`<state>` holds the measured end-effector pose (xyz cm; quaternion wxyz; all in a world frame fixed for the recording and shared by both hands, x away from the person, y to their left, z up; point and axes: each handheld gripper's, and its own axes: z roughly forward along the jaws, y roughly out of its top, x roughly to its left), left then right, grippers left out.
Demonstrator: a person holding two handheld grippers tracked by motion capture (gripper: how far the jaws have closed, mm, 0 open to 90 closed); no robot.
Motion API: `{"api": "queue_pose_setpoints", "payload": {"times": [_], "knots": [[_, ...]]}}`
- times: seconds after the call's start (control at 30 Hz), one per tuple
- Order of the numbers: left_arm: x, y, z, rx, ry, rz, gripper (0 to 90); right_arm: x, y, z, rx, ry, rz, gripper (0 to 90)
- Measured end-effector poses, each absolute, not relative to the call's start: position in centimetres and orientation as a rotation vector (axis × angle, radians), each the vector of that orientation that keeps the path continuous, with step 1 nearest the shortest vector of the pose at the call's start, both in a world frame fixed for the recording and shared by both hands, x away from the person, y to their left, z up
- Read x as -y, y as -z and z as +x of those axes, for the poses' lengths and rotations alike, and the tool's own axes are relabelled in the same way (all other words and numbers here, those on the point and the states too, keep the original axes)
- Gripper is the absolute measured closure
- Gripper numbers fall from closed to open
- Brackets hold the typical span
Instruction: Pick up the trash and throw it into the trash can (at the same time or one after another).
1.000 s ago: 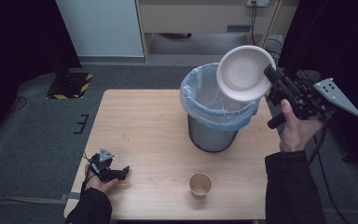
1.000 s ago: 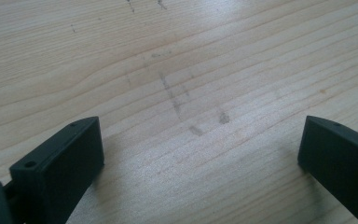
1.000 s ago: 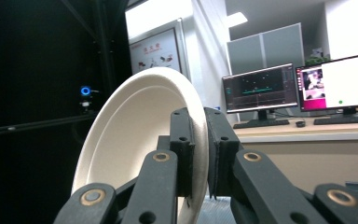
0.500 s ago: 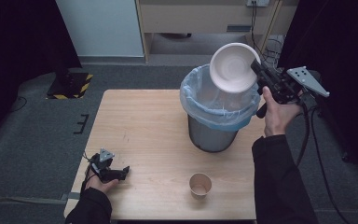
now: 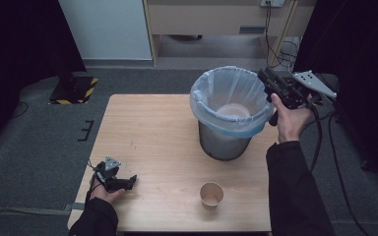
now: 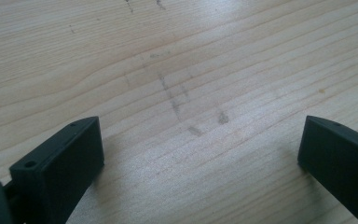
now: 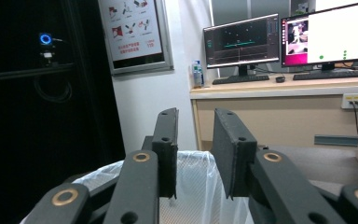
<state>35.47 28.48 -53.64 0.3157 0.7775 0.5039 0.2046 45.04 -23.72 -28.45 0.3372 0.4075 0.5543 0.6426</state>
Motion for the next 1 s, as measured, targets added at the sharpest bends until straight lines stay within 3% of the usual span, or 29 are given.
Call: {"api": "queue_pose_setpoints", "payload": {"times": [0.67, 1.0], "knots": [[-28.5, 53.6, 35.5, -1.327, -0.539, 2.047, 0.0, 23.9, 29.2, 38.4, -1.630, -1.788, 0.916, 65.8], [-28.5, 53.6, 35.5, -1.328, -0.541, 2.048, 0.0, 22.9, 31.6, 34.7, -1.760, -1.802, 0.851, 60.0]]}}
